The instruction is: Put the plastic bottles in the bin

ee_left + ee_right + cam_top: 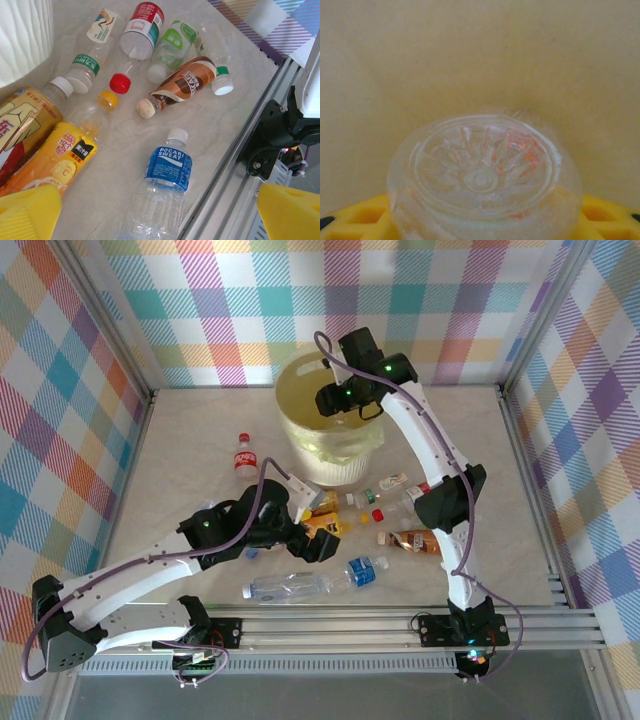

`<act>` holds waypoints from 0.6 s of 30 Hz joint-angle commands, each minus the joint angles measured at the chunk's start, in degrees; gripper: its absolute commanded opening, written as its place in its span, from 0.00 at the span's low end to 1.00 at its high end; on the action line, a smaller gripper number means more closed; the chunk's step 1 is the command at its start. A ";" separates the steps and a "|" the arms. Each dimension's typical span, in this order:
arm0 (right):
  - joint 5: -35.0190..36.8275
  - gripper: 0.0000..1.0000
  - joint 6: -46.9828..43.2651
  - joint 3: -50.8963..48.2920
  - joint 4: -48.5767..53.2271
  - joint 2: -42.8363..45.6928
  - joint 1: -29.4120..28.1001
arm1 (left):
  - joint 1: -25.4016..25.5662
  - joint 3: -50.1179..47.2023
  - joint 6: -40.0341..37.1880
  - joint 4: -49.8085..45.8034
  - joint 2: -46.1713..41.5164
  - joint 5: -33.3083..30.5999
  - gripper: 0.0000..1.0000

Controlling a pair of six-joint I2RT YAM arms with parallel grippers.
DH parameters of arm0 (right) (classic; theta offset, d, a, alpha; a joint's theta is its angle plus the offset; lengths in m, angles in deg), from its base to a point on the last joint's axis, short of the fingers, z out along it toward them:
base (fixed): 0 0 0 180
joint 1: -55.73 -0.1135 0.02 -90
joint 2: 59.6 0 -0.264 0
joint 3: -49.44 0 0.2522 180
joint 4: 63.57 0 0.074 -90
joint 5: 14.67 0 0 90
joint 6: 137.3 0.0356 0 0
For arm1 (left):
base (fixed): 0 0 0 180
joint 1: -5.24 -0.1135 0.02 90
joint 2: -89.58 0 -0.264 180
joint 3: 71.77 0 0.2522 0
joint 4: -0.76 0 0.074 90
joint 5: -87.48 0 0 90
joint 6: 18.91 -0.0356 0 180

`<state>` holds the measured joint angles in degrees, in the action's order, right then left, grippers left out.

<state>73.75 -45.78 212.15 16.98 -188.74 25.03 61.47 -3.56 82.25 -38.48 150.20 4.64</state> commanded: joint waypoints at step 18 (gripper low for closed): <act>-0.99 0.87 1.34 1.74 -1.19 4.40 0.55 | 4.30 2.96 -2.26 -0.77 4.37 1.78 1.00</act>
<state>72.70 -44.68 212.17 17.17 -189.14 25.10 64.72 -2.55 81.31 -38.78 154.04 4.77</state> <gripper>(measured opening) 0.858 0.997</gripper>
